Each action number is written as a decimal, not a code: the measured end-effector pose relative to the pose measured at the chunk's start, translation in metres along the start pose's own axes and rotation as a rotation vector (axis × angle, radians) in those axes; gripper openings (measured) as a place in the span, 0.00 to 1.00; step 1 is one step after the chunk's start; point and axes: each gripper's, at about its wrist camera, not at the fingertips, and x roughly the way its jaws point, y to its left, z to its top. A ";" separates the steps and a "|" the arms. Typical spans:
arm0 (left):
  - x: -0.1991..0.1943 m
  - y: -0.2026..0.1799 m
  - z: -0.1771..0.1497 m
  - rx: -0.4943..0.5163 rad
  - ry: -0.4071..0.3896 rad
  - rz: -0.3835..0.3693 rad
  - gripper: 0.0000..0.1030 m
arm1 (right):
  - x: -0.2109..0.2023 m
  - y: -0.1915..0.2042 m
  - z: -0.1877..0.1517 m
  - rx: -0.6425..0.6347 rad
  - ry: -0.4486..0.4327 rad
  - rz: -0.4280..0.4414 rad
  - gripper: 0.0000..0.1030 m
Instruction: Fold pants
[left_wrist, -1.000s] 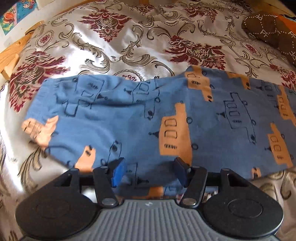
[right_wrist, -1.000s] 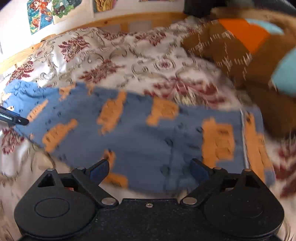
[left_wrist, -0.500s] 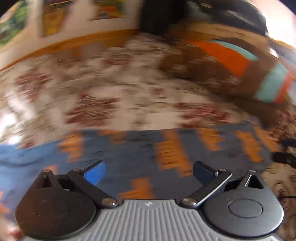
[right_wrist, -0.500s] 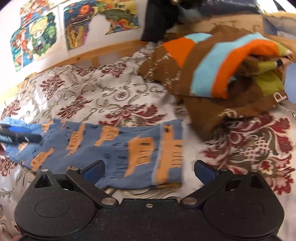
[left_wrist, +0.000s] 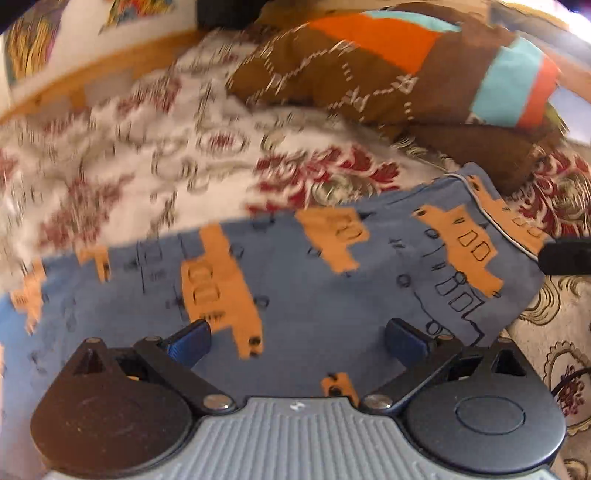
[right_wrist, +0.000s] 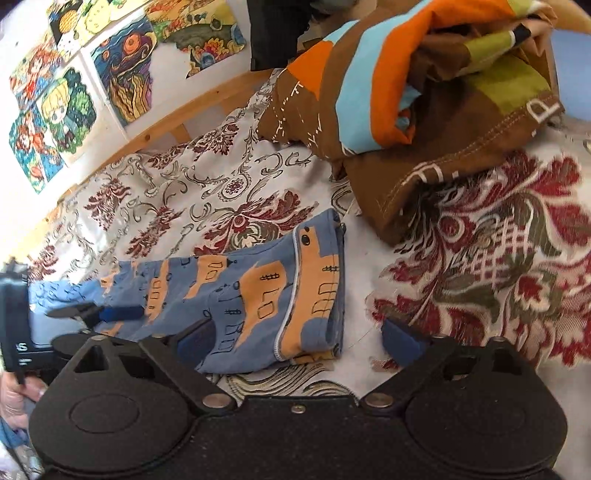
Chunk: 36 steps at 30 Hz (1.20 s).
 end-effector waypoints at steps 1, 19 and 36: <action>-0.001 0.006 -0.001 -0.040 0.006 -0.021 1.00 | -0.001 -0.001 -0.001 0.014 0.001 0.010 0.90; -0.006 0.043 0.045 -0.161 0.123 -0.151 1.00 | -0.002 -0.003 -0.012 0.199 -0.057 -0.072 0.47; 0.105 -0.055 0.168 0.236 0.341 -0.587 0.81 | -0.005 -0.024 -0.021 0.288 -0.085 0.012 0.37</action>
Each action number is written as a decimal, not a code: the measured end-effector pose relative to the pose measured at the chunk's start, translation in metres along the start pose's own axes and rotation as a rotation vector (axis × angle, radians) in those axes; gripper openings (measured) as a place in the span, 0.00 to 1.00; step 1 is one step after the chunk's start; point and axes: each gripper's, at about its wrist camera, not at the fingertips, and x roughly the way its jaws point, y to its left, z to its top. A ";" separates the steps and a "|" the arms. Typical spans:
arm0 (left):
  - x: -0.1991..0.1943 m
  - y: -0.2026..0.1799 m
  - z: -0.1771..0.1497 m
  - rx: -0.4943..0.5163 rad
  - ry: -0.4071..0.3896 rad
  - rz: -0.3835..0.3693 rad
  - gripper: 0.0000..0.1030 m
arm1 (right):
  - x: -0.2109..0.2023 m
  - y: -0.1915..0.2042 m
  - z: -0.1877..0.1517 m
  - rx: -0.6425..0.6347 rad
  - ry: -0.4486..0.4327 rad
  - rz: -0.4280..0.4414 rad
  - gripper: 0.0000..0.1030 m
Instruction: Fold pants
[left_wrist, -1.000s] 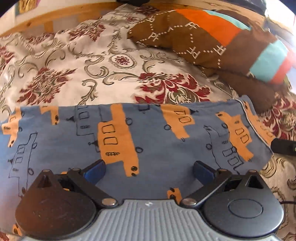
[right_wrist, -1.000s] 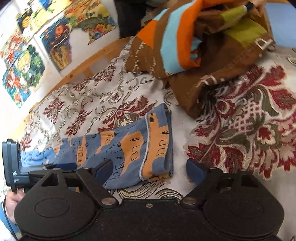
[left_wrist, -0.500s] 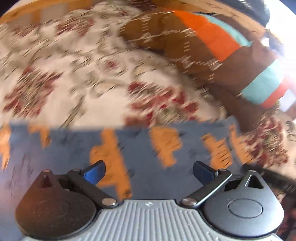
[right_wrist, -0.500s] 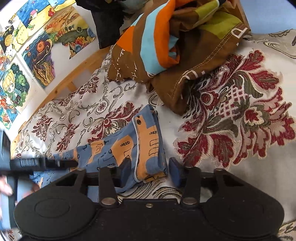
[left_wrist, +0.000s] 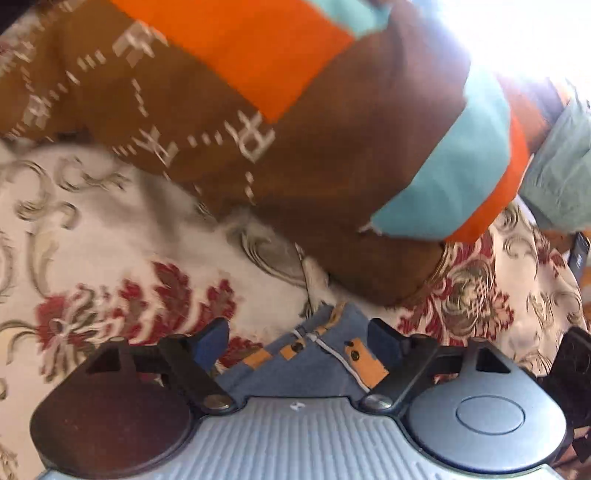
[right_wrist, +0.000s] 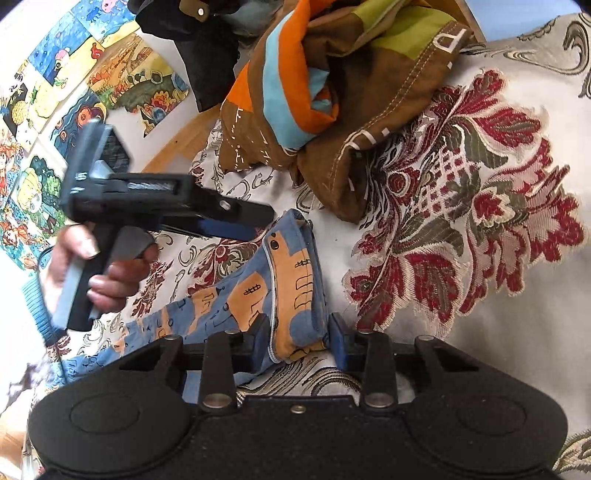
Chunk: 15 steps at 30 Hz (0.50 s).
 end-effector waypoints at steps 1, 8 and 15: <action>0.005 0.002 0.001 0.000 0.021 -0.016 0.80 | 0.000 -0.001 0.000 0.004 0.001 0.005 0.38; 0.009 -0.005 -0.008 0.033 -0.013 -0.069 0.30 | -0.003 -0.003 -0.002 0.021 0.002 0.022 0.18; -0.006 0.008 -0.030 -0.069 -0.117 -0.136 0.20 | -0.012 0.019 -0.005 -0.077 -0.061 0.024 0.15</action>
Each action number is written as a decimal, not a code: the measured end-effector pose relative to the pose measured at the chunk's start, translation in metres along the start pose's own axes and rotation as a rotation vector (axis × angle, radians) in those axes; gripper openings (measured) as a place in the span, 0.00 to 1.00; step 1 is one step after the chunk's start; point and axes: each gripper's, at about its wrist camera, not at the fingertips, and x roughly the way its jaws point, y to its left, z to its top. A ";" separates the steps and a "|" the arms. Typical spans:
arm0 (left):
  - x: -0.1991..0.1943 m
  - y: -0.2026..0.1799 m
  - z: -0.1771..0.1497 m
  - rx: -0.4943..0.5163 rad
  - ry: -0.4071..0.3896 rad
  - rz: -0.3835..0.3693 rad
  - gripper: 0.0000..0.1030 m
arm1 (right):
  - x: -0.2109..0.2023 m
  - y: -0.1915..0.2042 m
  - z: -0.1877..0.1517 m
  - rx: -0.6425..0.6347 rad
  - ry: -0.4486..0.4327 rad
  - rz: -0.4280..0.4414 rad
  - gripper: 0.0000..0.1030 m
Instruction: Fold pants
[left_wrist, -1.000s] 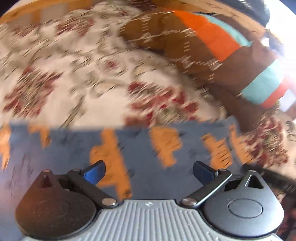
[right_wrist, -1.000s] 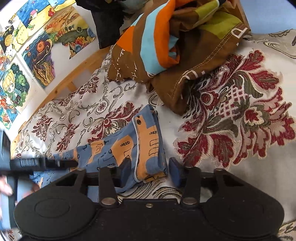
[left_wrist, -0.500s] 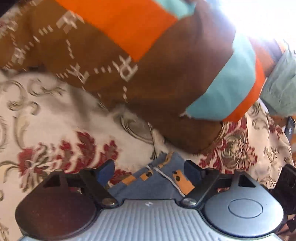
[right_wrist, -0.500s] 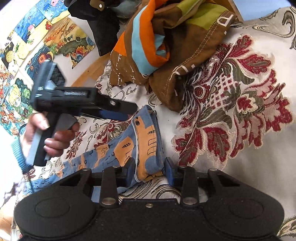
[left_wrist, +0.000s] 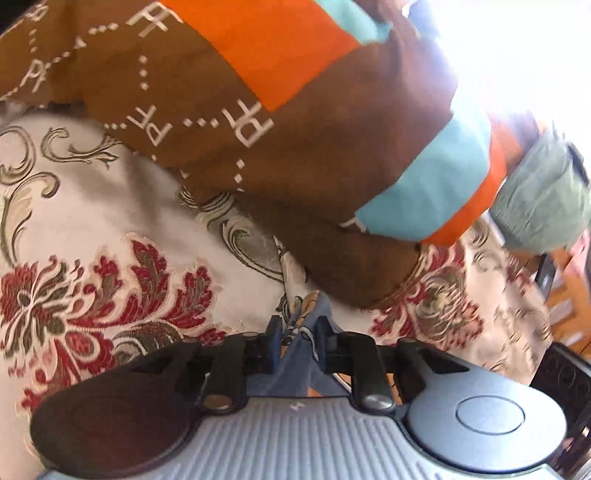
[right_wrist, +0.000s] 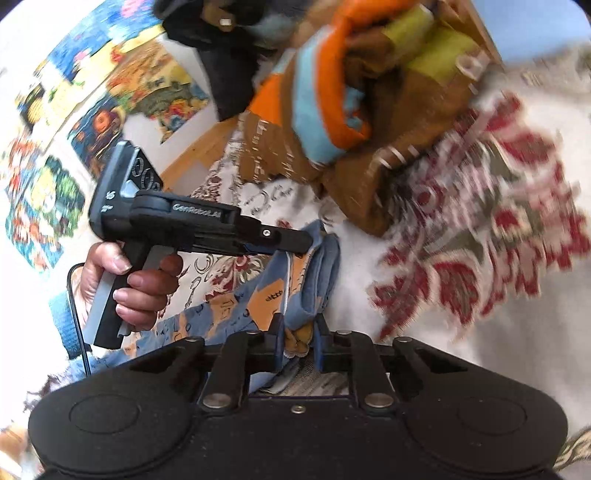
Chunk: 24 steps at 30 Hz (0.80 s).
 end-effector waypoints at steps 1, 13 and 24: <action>-0.004 0.001 -0.001 0.000 -0.019 -0.007 0.20 | -0.002 0.006 0.001 -0.033 -0.011 0.000 0.15; -0.093 0.026 -0.036 -0.082 -0.266 -0.115 0.20 | -0.010 0.083 0.014 -0.355 -0.054 0.142 0.15; -0.185 0.076 -0.128 -0.238 -0.348 0.040 0.25 | 0.024 0.180 -0.023 -0.615 0.111 0.260 0.15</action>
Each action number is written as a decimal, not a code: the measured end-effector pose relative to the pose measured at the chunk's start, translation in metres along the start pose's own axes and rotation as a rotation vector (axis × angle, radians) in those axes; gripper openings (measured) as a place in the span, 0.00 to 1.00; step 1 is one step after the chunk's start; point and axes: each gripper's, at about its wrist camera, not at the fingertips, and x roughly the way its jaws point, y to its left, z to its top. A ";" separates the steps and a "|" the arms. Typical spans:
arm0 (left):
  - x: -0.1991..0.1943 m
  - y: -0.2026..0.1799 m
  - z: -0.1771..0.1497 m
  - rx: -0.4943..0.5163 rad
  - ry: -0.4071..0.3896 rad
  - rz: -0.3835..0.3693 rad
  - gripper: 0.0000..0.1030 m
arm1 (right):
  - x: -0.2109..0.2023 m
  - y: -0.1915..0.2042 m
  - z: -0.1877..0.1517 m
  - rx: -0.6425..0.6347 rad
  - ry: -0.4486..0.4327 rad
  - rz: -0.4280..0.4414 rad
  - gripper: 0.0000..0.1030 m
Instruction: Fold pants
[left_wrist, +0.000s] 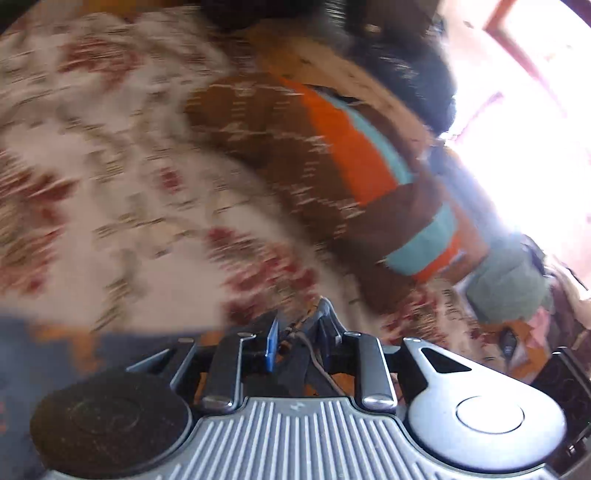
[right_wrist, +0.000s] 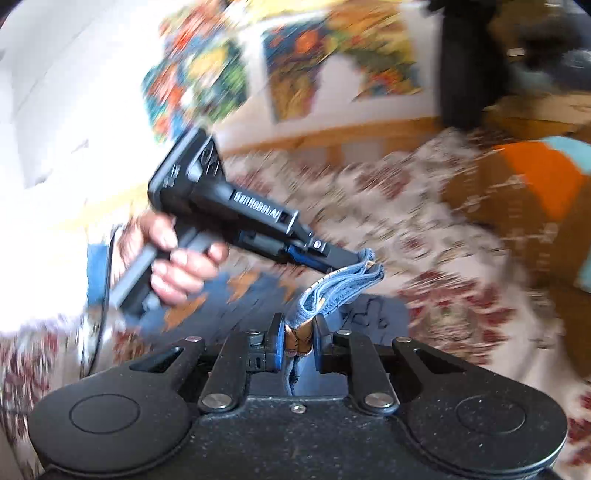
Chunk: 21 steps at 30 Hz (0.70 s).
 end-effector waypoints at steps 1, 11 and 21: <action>-0.009 0.010 -0.006 -0.023 -0.008 0.037 0.25 | 0.023 0.020 -0.003 -0.061 0.067 0.027 0.15; -0.080 0.075 -0.070 -0.266 -0.085 0.221 0.60 | 0.094 0.083 -0.032 -0.210 0.231 0.002 0.27; -0.054 0.065 -0.056 -0.290 -0.014 0.228 0.70 | 0.087 0.091 -0.042 -0.296 0.201 -0.079 0.48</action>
